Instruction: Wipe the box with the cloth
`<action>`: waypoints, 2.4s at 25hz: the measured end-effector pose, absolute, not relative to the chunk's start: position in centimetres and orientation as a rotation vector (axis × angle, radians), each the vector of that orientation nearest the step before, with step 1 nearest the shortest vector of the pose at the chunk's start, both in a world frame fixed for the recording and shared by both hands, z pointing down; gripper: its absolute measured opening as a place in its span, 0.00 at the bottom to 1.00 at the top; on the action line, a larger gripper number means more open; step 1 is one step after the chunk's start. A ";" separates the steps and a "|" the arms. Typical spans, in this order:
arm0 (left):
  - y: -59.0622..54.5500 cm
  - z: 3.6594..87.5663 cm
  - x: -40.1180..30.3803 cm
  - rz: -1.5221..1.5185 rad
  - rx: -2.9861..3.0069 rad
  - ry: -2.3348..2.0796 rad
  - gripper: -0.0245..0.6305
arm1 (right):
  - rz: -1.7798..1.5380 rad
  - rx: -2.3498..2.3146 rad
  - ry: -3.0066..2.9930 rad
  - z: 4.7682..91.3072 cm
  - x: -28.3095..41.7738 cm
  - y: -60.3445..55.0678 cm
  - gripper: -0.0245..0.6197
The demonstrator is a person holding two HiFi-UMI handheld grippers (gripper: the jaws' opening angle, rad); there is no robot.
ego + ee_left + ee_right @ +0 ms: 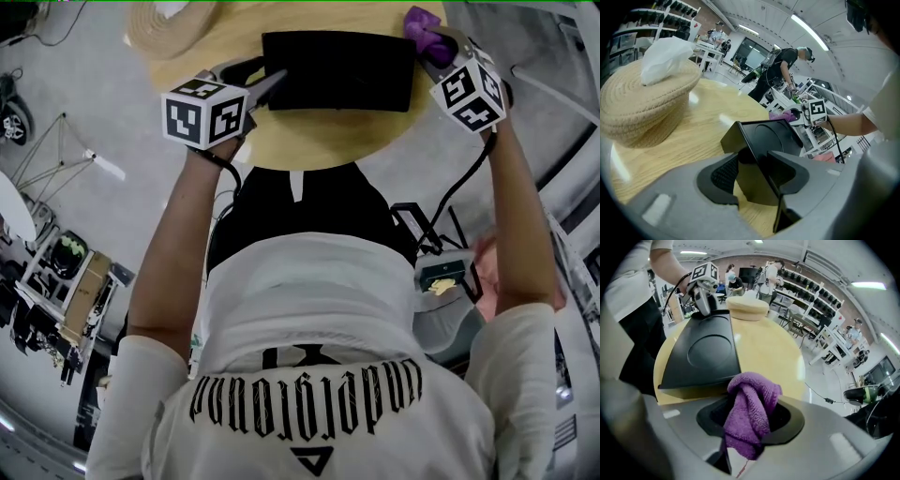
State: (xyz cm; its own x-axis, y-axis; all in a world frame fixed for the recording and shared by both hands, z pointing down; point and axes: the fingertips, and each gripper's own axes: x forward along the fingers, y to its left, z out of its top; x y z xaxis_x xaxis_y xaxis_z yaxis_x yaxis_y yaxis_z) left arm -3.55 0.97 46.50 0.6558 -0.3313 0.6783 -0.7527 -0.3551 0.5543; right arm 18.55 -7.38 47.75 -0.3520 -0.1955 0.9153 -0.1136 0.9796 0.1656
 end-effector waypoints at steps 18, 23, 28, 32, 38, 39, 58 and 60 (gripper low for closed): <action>0.6 36.3 -7.8 0.580 2.215 -0.926 0.35 | 0.036 0.686 -2.109 32.7 13.6 -3.8 0.29; 1.9 28.3 -9.8 0.526 2.355 -0.959 0.23 | 0.095 0.821 -2.215 25.5 10.8 0.7 0.29; 4.3 19.9 -11.8 0.437 2.490 -1.049 0.10 | 0.140 0.935 -2.318 18.6 8.4 4.8 0.29; 6.1 13.6 -13.5 0.365 2.602 -1.135 0.05 | 0.120 0.967 -2.380 14.2 6.6 7.8 0.29; 7.5 11.0 -17.1 0.298 2.671 -1.174 0.05 | 0.120 1.015 -2.444 13.2 3.2 9.3 0.29; 8.0 9.5 -17.7 0.282 2.681 -1.172 0.05 | 0.117 1.028 -2.449 11.8 2.6 9.7 0.29; -10.1 -11.8 -15.2 0.117 2.633 -1.253 0.05 | 0.077 0.949 -2.567 -10.3 5.3 -9.1 0.29; -9.8 -12.7 -12.6 0.119 2.615 -1.281 0.05 | 0.085 0.921 -2.581 -11.0 7.9 -9.0 0.29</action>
